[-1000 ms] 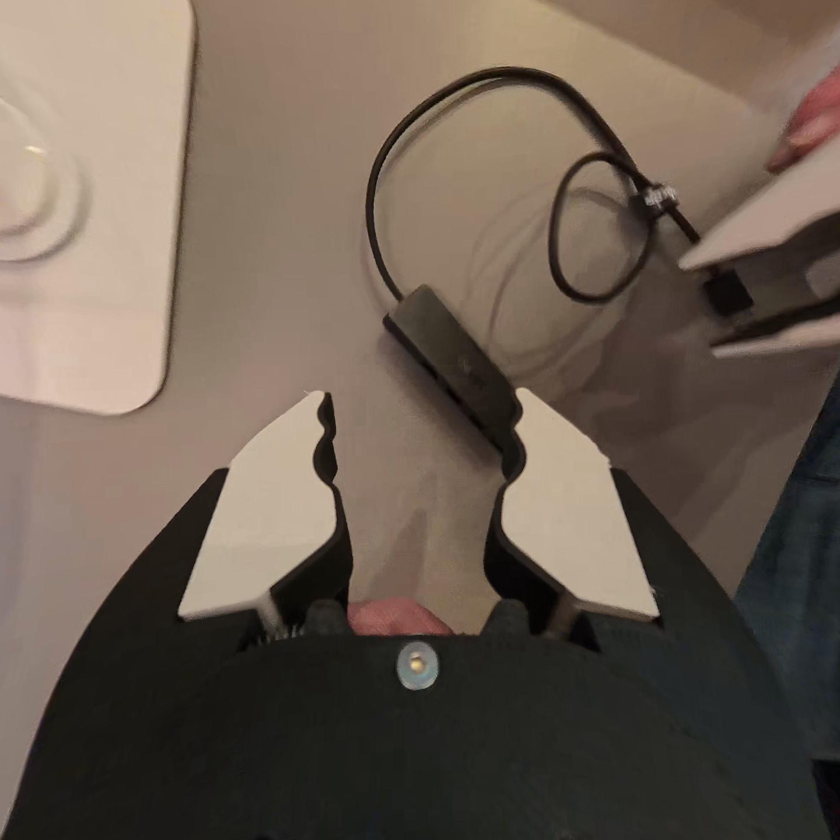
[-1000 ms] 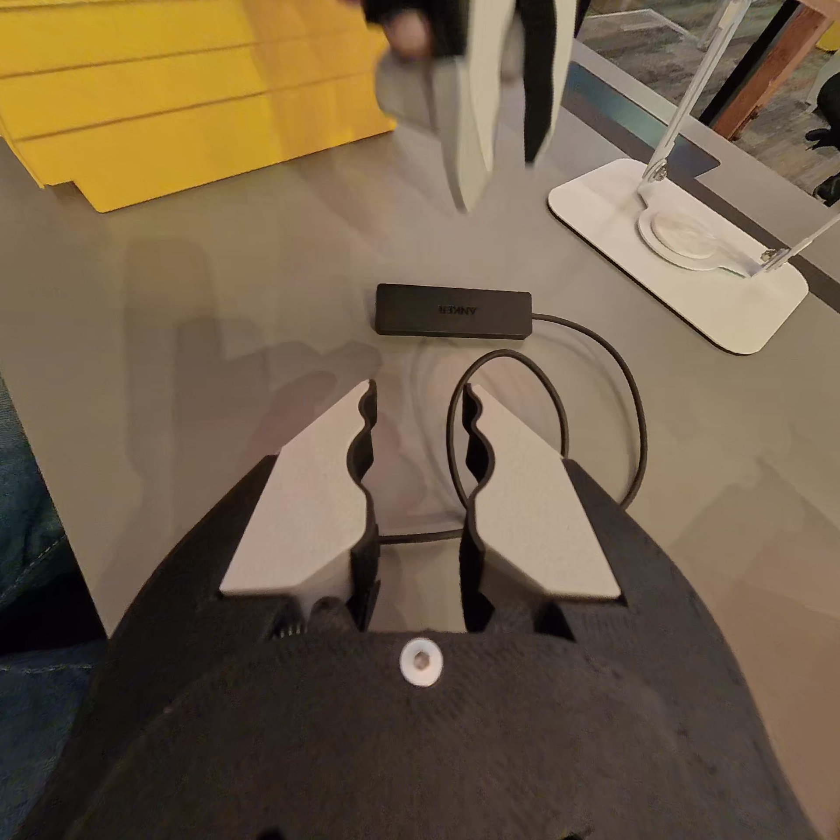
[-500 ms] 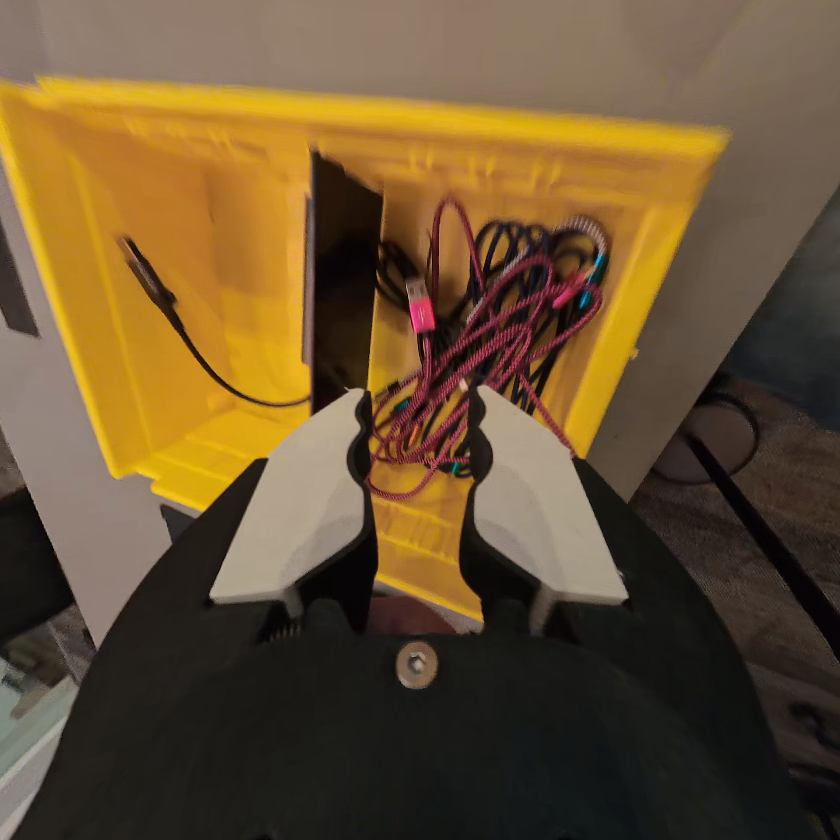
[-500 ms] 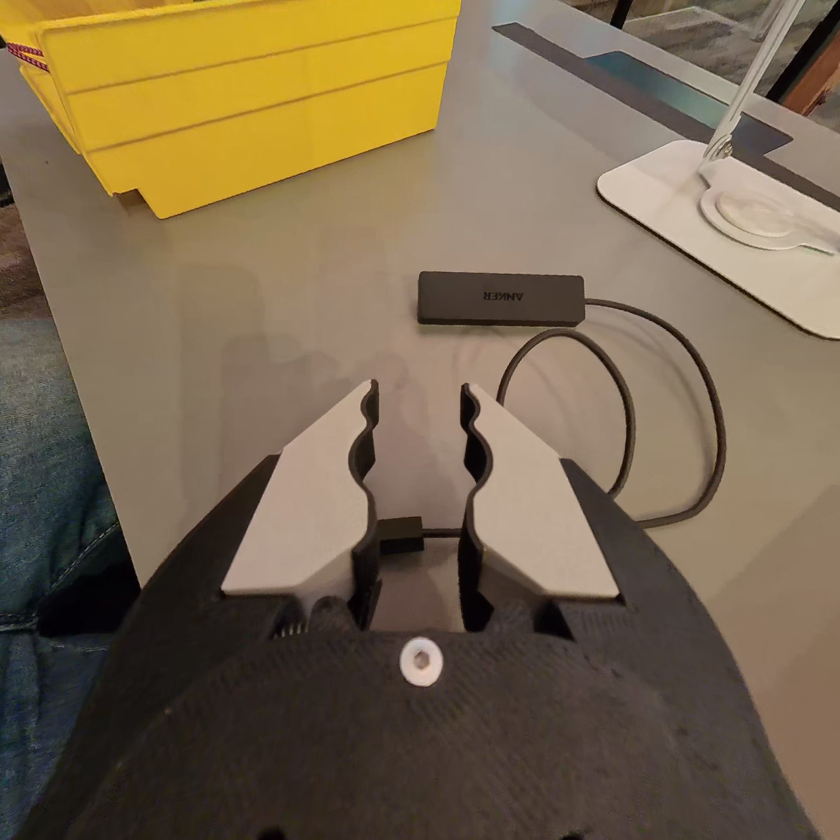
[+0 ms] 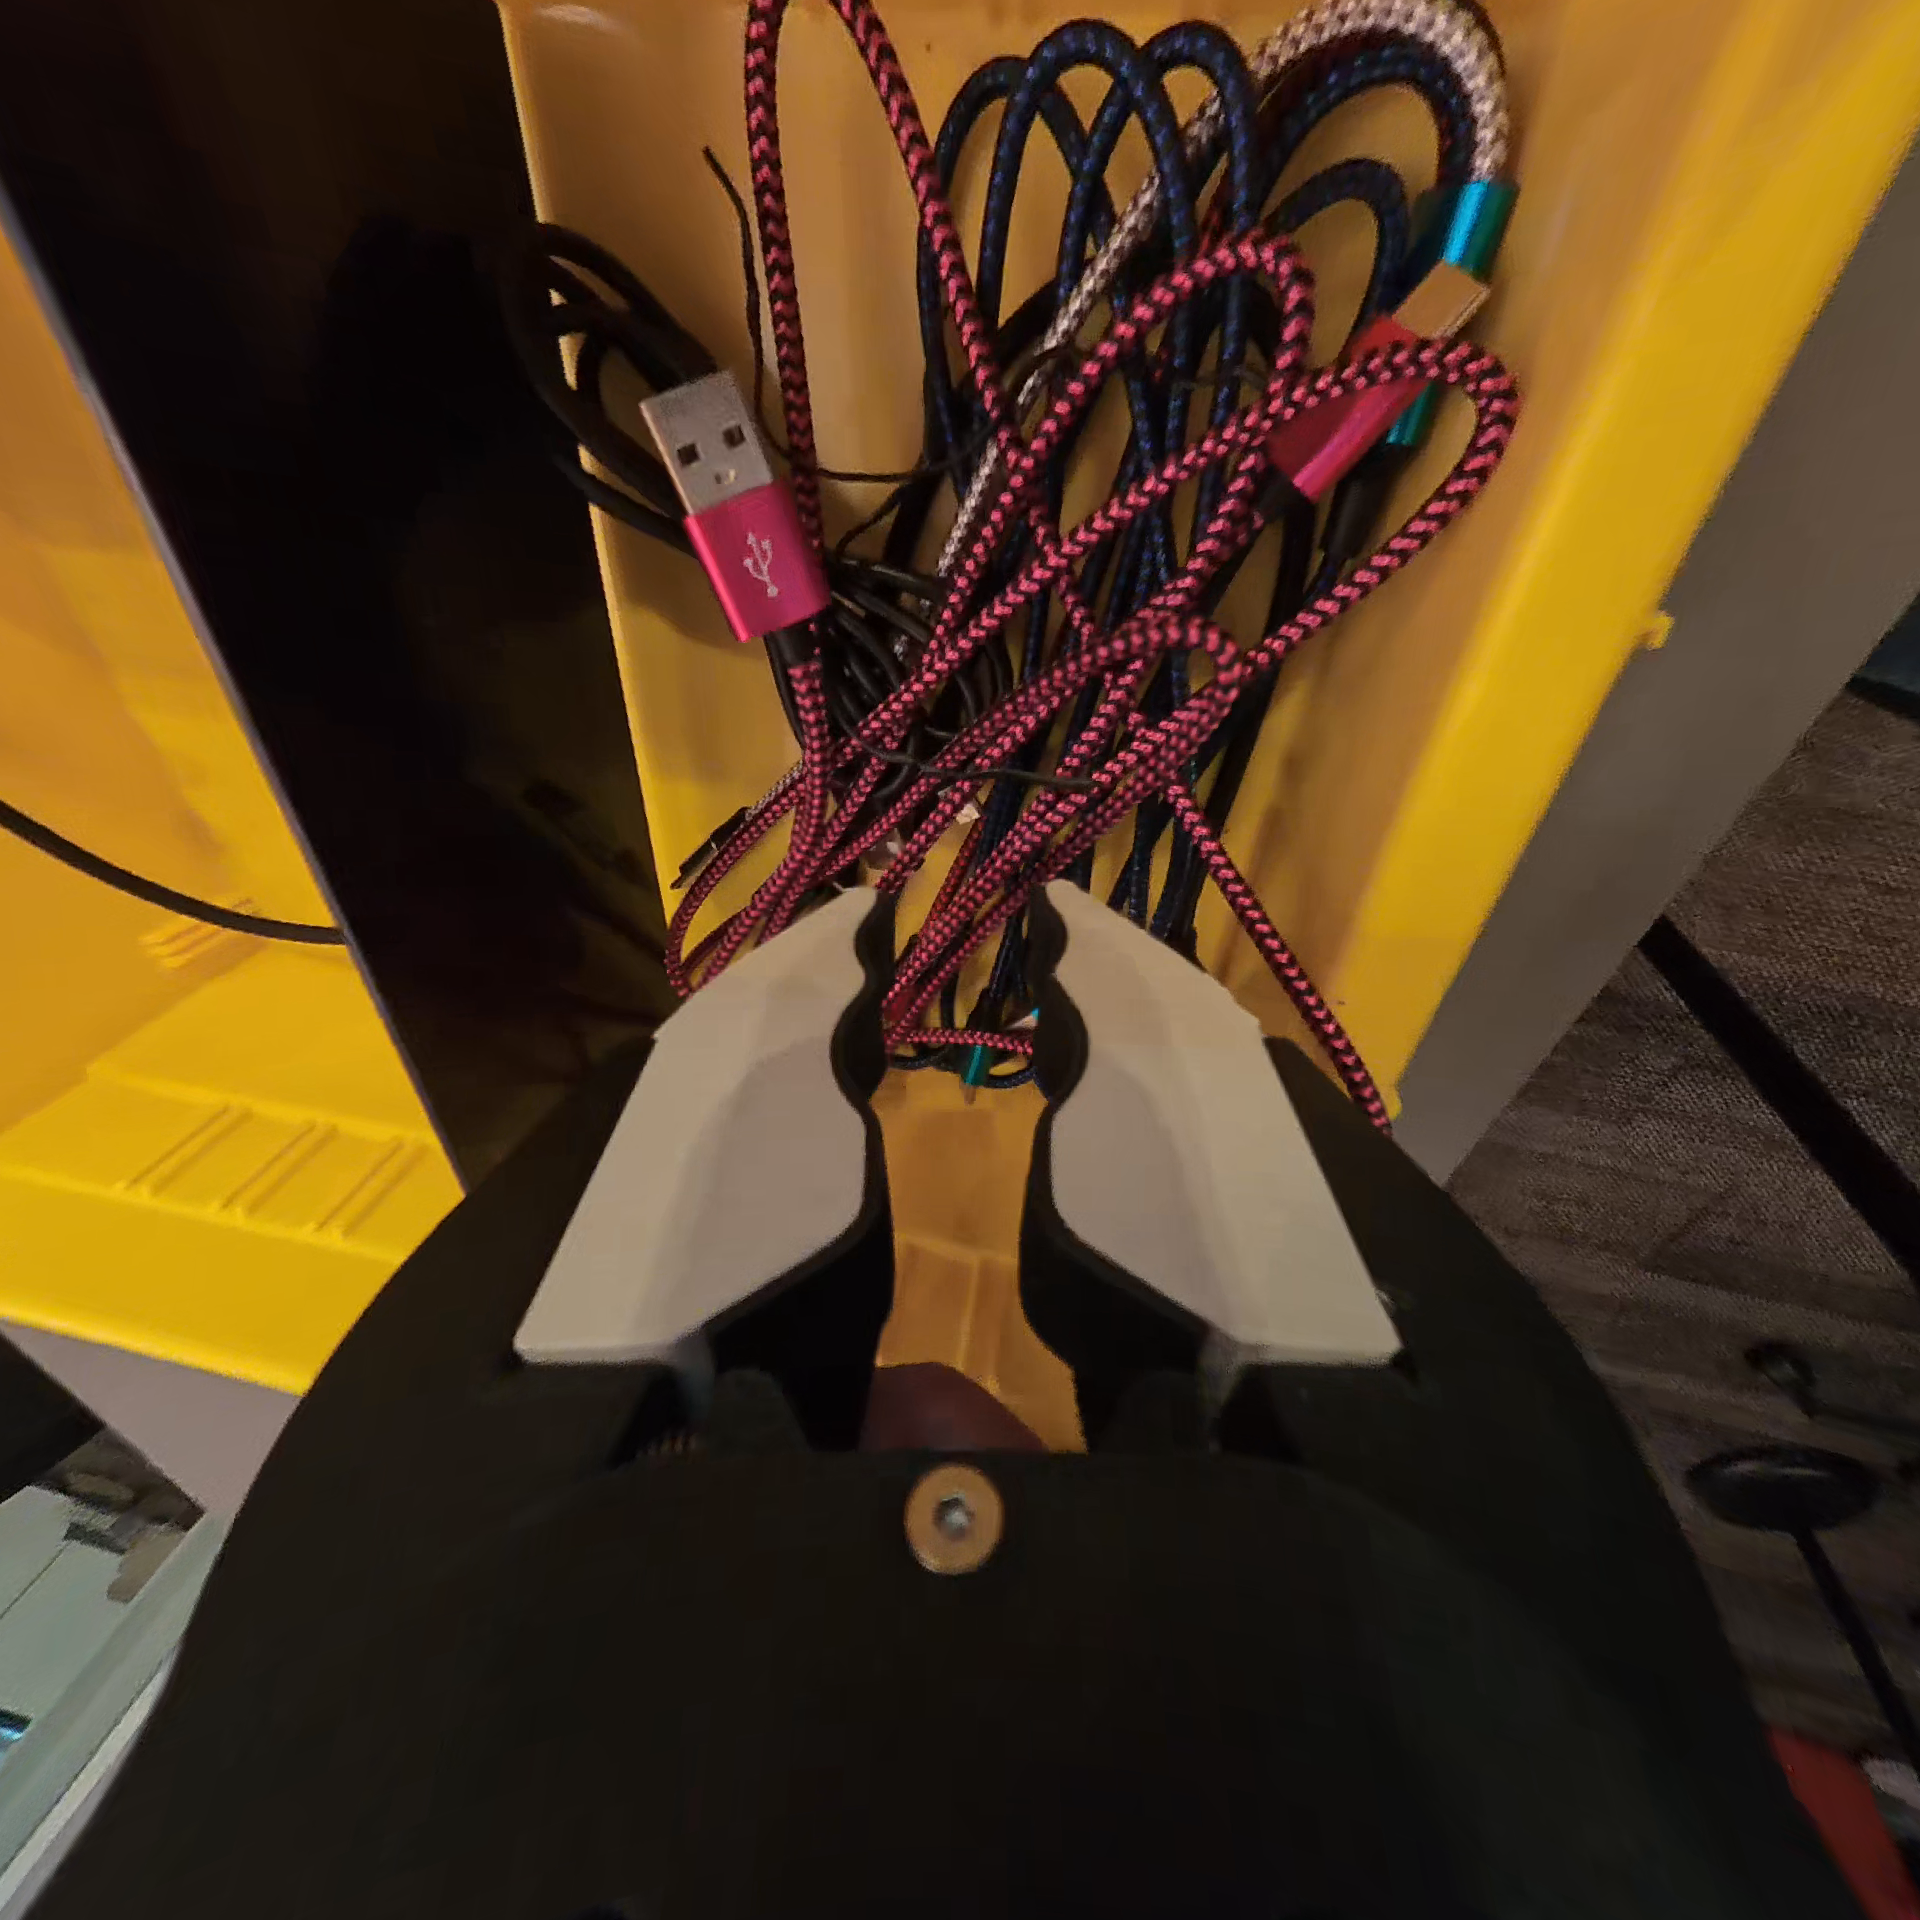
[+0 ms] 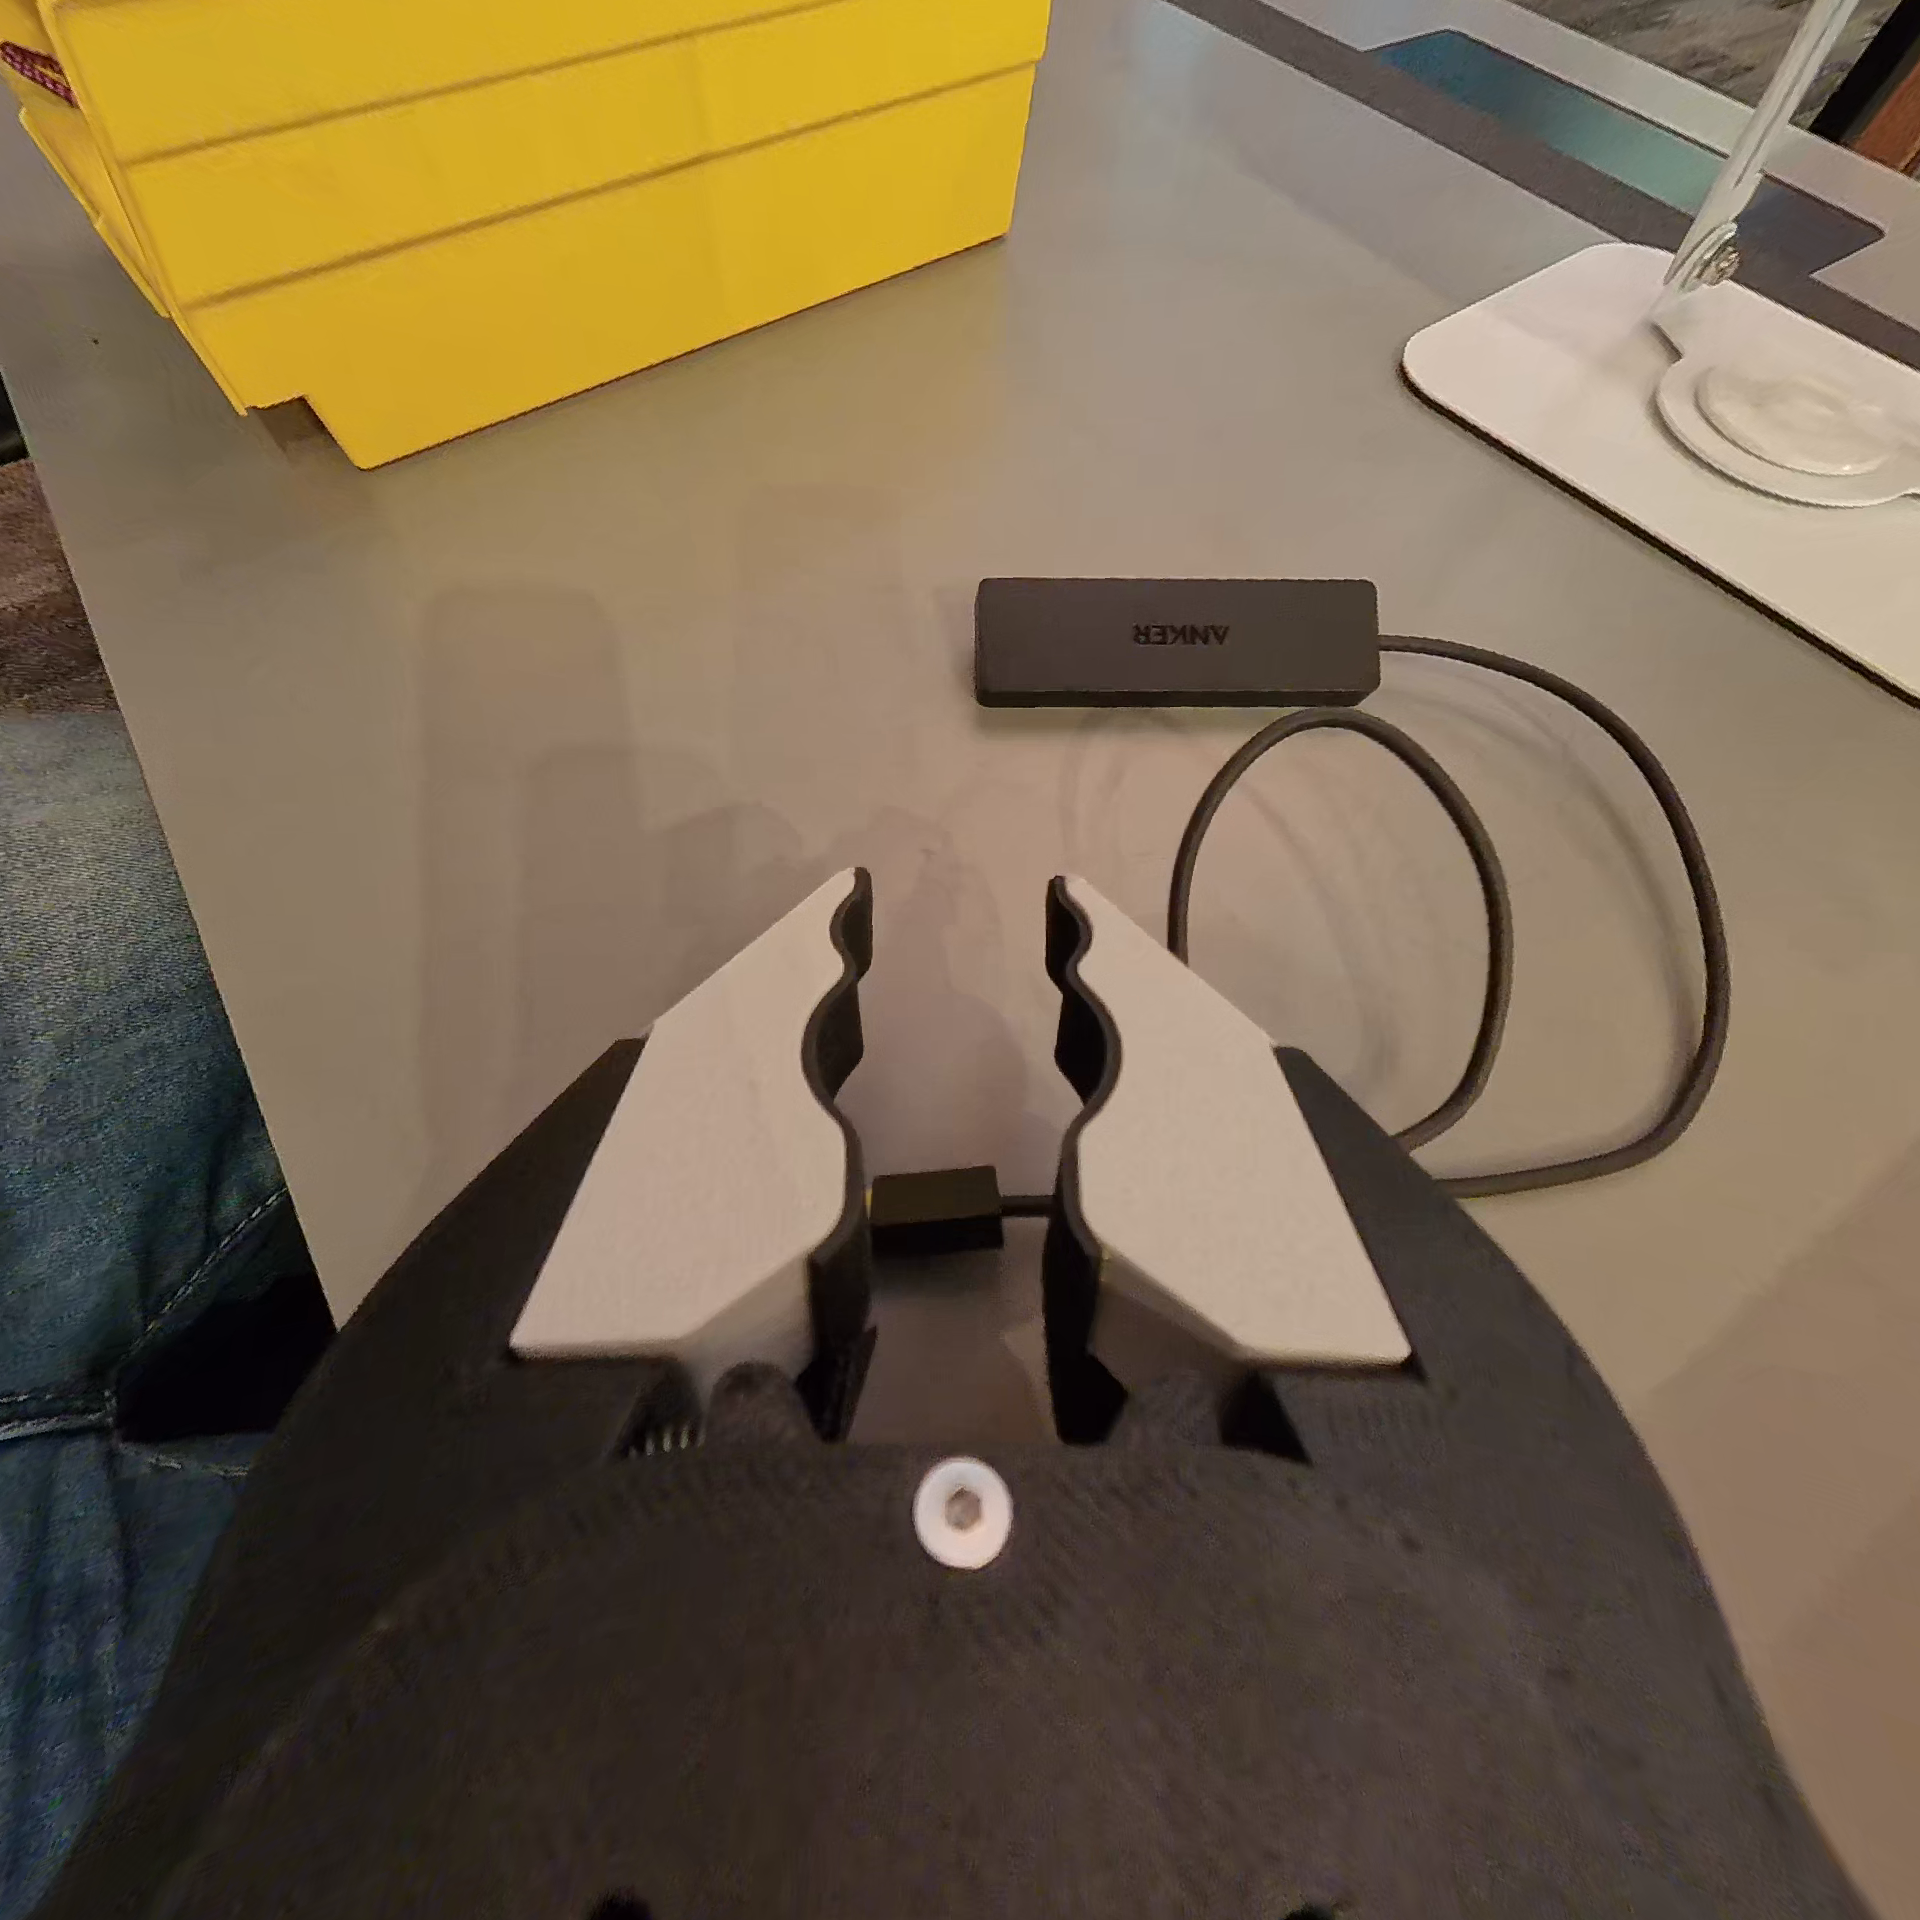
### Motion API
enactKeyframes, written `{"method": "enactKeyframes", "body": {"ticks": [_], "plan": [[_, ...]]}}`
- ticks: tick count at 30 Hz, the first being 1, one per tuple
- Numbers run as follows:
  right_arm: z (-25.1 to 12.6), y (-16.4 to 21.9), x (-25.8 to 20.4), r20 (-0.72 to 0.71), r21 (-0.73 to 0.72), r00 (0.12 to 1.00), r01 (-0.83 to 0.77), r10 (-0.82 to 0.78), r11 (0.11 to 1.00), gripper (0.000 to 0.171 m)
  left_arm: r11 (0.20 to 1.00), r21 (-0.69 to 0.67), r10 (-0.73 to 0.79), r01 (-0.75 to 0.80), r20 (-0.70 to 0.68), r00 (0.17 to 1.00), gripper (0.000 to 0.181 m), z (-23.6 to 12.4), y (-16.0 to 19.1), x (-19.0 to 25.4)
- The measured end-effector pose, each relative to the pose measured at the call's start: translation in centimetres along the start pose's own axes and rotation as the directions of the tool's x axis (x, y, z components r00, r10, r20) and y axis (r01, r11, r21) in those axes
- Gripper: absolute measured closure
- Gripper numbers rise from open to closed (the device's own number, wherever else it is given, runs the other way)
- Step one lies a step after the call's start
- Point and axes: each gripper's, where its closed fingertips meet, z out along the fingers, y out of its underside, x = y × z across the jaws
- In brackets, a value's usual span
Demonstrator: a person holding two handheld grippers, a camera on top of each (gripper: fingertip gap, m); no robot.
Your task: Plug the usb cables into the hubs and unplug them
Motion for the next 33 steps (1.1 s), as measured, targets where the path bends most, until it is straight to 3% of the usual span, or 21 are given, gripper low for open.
{"method": "enactKeyframes", "body": {"ticks": [2,5,7,12,14,33], "plan": [[0.2,0.1,-0.2,0.006,-0.004,1.000,0.002,-0.002,1.000,0.140,1.000,0.004,0.022,-0.022,-0.023,0.999,0.156,0.2,0.0,0.6],[0.2,0.2,-0.2,0.006,-0.005,1.000,0.003,-0.003,1.000,0.140,1.000,0.008,-0.022,0.023,-0.044,0.999,0.133,-0.2,0.6,0.5],[0.2,0.2,-0.2,0.007,-0.004,1.000,0.001,-0.001,1.000,0.140,0.999,0.038,-0.028,0.029,-0.033,0.999,0.131,-0.4,0.5,0.1],[0.3,0.2,0.0,0.007,-0.003,1.000,-0.004,0.004,1.000,0.141,0.997,-0.059,0.058,-0.058,-0.005,0.998,0.169,1.2,0.8,-0.1],[0.3,0.1,0.0,0.005,0.001,1.000,-0.005,0.005,1.000,0.141,0.996,-0.044,0.077,-0.075,0.050,0.996,0.176,0.8,0.6,-0.8],[0.4,0.2,-0.1,0.022,0.002,1.000,-0.012,0.011,1.000,0.142,0.992,-0.084,0.120,-0.096,0.354,0.928,0.179,-11.5,2.4,-5.4]]}}
